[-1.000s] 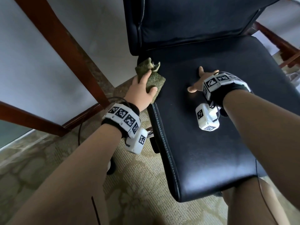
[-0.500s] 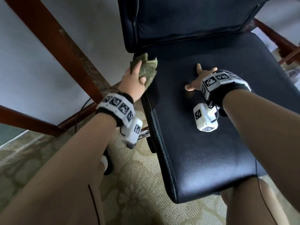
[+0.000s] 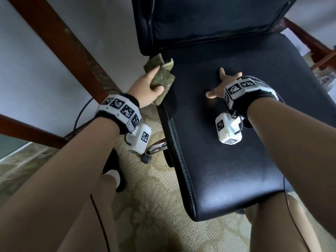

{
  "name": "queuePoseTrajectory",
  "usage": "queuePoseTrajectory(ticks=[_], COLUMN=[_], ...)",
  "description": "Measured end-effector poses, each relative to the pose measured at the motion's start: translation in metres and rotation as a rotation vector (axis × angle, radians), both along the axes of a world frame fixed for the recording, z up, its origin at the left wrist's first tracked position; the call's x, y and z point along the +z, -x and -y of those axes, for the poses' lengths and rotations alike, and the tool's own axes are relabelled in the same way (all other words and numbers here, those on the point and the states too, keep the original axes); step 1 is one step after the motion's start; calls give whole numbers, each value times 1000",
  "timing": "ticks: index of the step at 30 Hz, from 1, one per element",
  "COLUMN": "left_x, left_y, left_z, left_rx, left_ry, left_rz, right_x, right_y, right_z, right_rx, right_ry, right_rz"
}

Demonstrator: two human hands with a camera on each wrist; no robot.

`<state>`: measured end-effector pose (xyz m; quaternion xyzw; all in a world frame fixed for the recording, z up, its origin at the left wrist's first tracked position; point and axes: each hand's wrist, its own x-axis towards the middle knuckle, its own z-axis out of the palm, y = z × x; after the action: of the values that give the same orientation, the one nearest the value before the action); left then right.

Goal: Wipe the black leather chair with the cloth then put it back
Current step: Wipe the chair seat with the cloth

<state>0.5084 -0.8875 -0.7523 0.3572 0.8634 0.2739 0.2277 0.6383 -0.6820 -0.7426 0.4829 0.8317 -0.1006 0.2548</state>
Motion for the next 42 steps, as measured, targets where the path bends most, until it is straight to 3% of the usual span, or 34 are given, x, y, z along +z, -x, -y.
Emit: queuePoseTrajectory(ticks=[13,19,28,36,42], left_x=[4,1,-6,1,9], left_y=[-119,-153,-121,-66,-50], left_z=[57,55,30,15,36], left_rx=[-135,18,197,163,72], left_ry=[90,73,75,27,29], left_rz=[-43,-46,62,128,213], right_x=[16,14,14,16,15], right_y=[-48,-72,-66,-47,-21], right_z=[49,61,62,66,70], right_rx=[19,76,135,72,-5], right_ry=[20,69,56,33,21], right_rz=[-206,-174,-57,-55,-21])
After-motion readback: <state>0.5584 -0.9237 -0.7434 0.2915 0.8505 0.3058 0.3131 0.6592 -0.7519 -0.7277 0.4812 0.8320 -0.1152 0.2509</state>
